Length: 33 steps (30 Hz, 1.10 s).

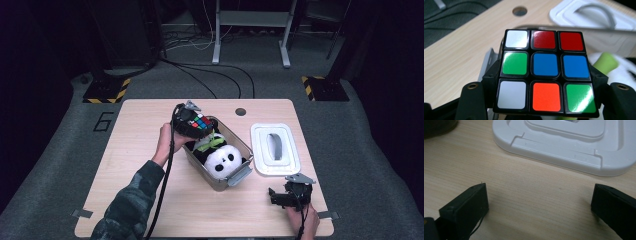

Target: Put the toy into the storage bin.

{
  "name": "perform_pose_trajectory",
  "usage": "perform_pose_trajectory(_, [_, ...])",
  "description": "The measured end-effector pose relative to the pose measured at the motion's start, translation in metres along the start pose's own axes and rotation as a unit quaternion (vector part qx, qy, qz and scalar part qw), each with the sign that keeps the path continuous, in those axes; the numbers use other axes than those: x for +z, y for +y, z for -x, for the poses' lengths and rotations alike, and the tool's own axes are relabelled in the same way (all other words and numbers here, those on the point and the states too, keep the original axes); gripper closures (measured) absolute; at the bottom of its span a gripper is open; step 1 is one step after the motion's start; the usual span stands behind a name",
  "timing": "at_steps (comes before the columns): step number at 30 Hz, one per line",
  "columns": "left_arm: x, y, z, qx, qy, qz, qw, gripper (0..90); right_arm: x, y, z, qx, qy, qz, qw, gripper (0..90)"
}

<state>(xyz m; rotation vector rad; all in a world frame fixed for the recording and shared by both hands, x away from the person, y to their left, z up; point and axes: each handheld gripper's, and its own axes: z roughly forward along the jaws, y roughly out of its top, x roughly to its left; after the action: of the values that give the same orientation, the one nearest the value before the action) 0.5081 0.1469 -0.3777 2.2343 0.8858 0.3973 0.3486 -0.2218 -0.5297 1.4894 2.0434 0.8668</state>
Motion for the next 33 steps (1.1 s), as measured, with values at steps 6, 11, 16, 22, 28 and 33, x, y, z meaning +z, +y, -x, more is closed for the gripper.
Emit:
perform_pose_trajectory(6, [-0.001, 0.0, 0.003, 0.006, 0.019, -0.002, 0.9998, 23.7, 0.0, 0.0, 0.0, 0.0, 0.0, 0.0, 1.0, 0.5])
perform_pose_trajectory(11, [-0.006, 0.0, 0.003, 0.018, 0.02, -0.022, 0.9994, 30.2, 0.0, 0.0, 0.0, 0.0, 0.0, 0.0, 1.0, 0.4])
perform_pose_trajectory(16, [-0.006, -0.001, -0.001, 0.014, -0.003, -0.008, 0.9999, 34.0, 0.0, 0.0, 0.0, 0.0, 0.0, 0.0, 1.0, 0.4])
perform_pose_trajectory(22, [-0.002, 0.0, -0.002, 0.024, -0.012, 0.002, 0.9996, 34.1, 0.0, 0.0, 0.0, 0.0, 0.0, 0.0, 1.0, 0.4])
perform_pose_trajectory(28, [0.001, -0.003, -0.008, 0.019, -0.022, -0.005, 0.9996, 34.1, 0.0, 0.0, 0.0, 0.0, 0.0, 0.0, 1.0, 0.4])
perform_pose_trajectory(33, [0.006, -0.008, -0.007, 0.022, -0.019, -0.017, 0.9994, 34.1, 0.0, 0.0, 0.0, 0.0, 0.0, 0.0, 1.0, 0.4])
